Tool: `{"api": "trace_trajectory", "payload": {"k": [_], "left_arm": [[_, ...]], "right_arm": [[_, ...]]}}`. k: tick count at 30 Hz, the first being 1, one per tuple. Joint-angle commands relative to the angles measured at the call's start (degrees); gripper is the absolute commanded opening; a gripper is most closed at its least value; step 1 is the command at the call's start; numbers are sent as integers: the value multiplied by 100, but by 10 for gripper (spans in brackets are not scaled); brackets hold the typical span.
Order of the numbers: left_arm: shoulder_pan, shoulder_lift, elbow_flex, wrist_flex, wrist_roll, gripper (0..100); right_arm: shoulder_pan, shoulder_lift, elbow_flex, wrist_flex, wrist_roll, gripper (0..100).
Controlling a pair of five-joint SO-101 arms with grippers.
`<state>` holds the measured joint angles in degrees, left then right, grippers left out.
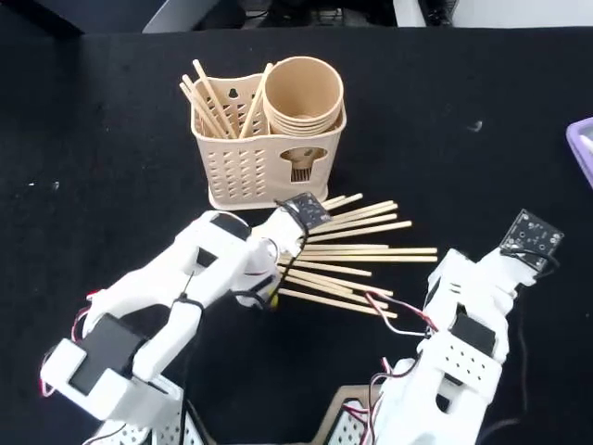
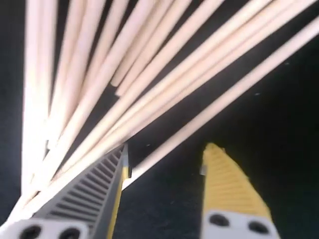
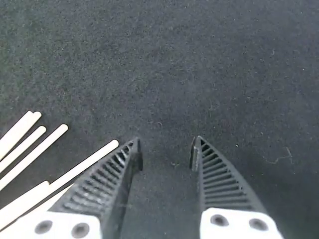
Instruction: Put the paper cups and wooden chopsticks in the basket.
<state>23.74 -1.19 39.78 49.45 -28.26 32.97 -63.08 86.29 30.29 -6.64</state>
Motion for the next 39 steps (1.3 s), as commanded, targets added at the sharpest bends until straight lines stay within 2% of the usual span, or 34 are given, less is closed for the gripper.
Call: {"api": "trace_trajectory", "payload": {"k": [1,9,14,17,20,23,30,39], "left_arm": [[-31,220,-303,-158,-44,145],[207,211,-409,9,-44,88],[286,-114,-1147,1301,-53,88],[259,-343,-1543,2048,-440,88],[242,-387,-1631,2382,-607,156],[119,-316,-1446,2092,-466,221],[-145,105,-901,431,-334,191],[-233,440,-1095,369,-352,191]], "right_arm": [[-105,-145,-136,-141,-35,162],[-105,-145,-127,-149,-35,162],[-105,-145,-127,-149,-35,162],[-105,-145,-127,-149,-35,162],[-105,-145,-127,-149,-35,162],[-105,-145,-127,-149,-35,162],[-105,-145,-127,-149,-35,162],[-105,-145,-127,-149,-35,162]]}}
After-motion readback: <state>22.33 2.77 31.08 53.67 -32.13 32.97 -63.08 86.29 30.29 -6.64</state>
